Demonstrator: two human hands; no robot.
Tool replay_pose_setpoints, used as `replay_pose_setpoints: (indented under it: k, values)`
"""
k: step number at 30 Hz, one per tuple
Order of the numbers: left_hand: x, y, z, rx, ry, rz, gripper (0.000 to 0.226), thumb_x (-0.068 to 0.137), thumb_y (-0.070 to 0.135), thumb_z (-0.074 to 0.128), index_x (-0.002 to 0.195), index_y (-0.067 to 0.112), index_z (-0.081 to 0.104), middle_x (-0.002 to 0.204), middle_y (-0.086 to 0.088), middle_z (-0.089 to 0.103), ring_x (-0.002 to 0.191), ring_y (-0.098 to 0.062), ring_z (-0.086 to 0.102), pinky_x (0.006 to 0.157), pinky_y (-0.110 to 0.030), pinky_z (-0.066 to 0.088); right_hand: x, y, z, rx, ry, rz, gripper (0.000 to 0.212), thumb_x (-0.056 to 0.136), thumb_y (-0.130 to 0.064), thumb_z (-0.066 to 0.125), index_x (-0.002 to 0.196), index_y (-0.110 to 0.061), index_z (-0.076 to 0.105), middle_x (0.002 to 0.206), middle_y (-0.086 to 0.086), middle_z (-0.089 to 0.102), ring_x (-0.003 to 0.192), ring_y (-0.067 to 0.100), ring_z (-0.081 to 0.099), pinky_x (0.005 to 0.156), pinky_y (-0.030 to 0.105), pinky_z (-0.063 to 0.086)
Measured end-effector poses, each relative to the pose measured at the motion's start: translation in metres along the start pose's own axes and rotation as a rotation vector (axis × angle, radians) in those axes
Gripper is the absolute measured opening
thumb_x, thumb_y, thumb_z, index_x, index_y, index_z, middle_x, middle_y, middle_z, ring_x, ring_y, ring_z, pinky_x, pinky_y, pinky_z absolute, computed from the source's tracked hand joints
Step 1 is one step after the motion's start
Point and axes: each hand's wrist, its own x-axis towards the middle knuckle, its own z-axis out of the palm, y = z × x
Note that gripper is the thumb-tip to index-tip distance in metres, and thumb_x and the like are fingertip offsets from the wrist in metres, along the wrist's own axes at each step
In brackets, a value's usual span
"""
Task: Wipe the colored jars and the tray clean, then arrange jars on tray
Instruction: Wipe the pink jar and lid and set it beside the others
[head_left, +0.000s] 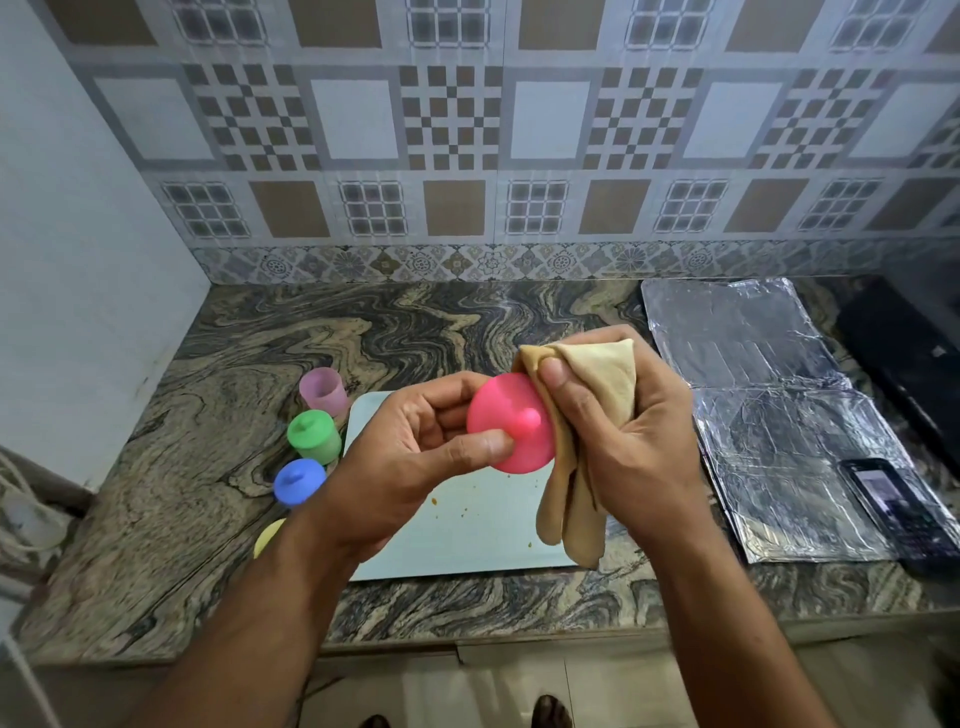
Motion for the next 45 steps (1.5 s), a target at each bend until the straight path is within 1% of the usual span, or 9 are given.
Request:
replay_pose_setpoints:
  k: [3,8,12,18,24,30,35,39,45]
  values:
    - [0.001,0.003,0.005,-0.022,-0.011,0.014,0.038,0.082,0.016,0.072,0.116,-0.001,0.067,0.094,0.006,0.075,0.087,-0.004,0.068,0.08,-0.015,0.052,-0.002,0.004,0.004,0.045,0.046,0.009,0.022,0.094,-0.013,0.075,0.102,0.007,0.067,0.088,-0.002,0.072,0.082,0.013,0.067,0.071,0.023,0.053]
    - [0.0,-0.007,0.025,0.05,0.108,0.072,0.054,0.07,0.018,0.089,0.119,0.012,0.068,0.106,-0.005,0.074,0.096,-0.019,0.065,0.086,-0.044,0.049,-0.006,0.011,0.02,0.202,0.376,0.044,0.02,0.096,-0.015,0.074,0.106,0.001,0.068,0.09,-0.002,0.072,0.086,0.013,0.068,0.076,0.028,0.054]
    - [0.001,-0.015,0.037,0.13,0.281,0.167,0.041,0.068,0.017,0.094,0.102,0.019,0.071,0.092,-0.001,0.076,0.086,-0.018,0.068,0.082,-0.038,0.055,-0.013,0.01,0.03,0.215,0.476,0.048,0.025,0.092,-0.018,0.069,0.105,0.002,0.066,0.081,-0.015,0.074,0.079,0.001,0.068,0.072,0.017,0.054]
    - [-0.003,-0.02,0.043,-0.073,0.327,0.185,0.023,0.077,0.021,0.085,0.098,0.015,0.077,0.096,-0.009,0.078,0.09,-0.016,0.074,0.082,-0.025,0.059,-0.021,0.008,0.037,0.207,0.571,0.004,0.024,0.093,-0.019,0.07,0.104,0.002,0.066,0.082,-0.012,0.073,0.08,0.003,0.066,0.072,0.02,0.054]
    - [-0.003,-0.016,0.038,-0.155,0.334,0.159,0.022,0.08,0.03,0.077,0.101,0.023,0.08,0.08,0.006,0.07,0.065,-0.008,0.054,0.064,-0.017,0.048,-0.023,0.002,0.03,0.013,0.401,-0.18,0.013,0.09,-0.008,0.073,0.098,-0.006,0.063,0.089,-0.006,0.077,0.079,0.003,0.073,0.07,0.016,0.056]
    - [-0.004,-0.006,0.023,-0.053,0.126,0.138,0.021,0.085,0.008,0.073,0.105,0.003,0.07,0.083,0.007,0.075,0.072,0.002,0.065,0.068,-0.01,0.048,-0.011,-0.002,0.006,-0.116,0.088,-0.239,0.016,0.09,-0.011,0.078,0.103,-0.013,0.067,0.098,0.001,0.08,0.081,0.02,0.079,0.063,0.034,0.062]
    - [0.003,0.005,0.002,0.107,-0.028,0.063,0.025,0.084,0.021,0.072,0.101,0.002,0.071,0.092,-0.001,0.076,0.087,-0.011,0.069,0.079,-0.022,0.056,0.002,-0.008,-0.001,-0.198,-0.074,-0.133,0.018,0.089,-0.019,0.082,0.096,-0.009,0.069,0.086,0.006,0.077,0.07,0.032,0.073,0.058,0.044,0.058]
    - [0.007,0.007,-0.005,0.198,-0.103,0.012,0.019,0.083,0.024,0.073,0.099,0.013,0.075,0.092,0.0,0.076,0.086,-0.011,0.069,0.078,-0.022,0.055,0.011,-0.003,0.006,-0.164,-0.056,-0.07,0.018,0.092,-0.016,0.081,0.093,-0.005,0.067,0.085,0.01,0.077,0.078,0.034,0.074,0.068,0.047,0.06]
    - [0.004,0.002,-0.013,0.148,-0.011,0.004,0.021,0.08,0.029,0.073,0.096,0.017,0.079,0.088,0.007,0.077,0.082,-0.004,0.069,0.076,-0.017,0.053,0.011,0.008,0.003,0.054,0.118,0.101,0.013,0.093,-0.02,0.074,0.089,-0.012,0.065,0.079,0.005,0.072,0.069,0.015,0.065,0.065,0.028,0.053]
